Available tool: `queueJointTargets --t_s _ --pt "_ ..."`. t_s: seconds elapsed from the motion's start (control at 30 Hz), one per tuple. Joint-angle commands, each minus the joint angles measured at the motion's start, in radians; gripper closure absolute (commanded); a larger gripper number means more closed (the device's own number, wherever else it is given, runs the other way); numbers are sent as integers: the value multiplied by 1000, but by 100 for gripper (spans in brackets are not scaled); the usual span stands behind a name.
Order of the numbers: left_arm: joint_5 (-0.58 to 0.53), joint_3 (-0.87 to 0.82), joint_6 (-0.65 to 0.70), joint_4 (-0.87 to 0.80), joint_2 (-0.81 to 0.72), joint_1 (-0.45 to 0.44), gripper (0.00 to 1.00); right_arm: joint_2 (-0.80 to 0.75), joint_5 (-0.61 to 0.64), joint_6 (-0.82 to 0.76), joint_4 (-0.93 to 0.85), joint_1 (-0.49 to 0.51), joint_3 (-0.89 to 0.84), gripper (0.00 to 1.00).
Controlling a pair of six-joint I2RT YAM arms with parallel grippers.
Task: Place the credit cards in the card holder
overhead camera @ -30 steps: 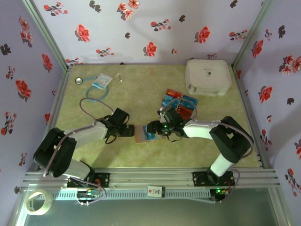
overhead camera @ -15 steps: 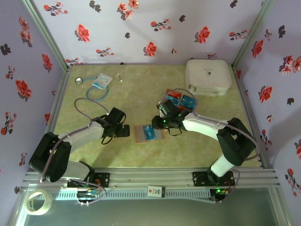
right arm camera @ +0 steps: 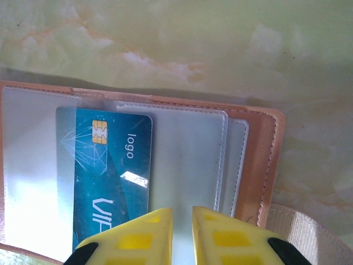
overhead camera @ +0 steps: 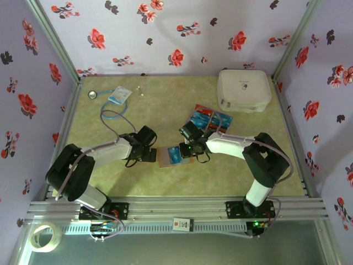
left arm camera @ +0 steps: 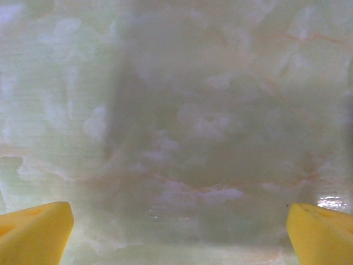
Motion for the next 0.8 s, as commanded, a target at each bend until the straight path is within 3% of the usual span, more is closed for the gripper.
queueJointTargets --t_s 0.0,0.77 --pt "-28 28 24 -14 24 -9 0 20 19 -13 -18 12 33 84" --pt "-7 49 42 34 86 -9 0 80 -53 36 36 66 79 84"
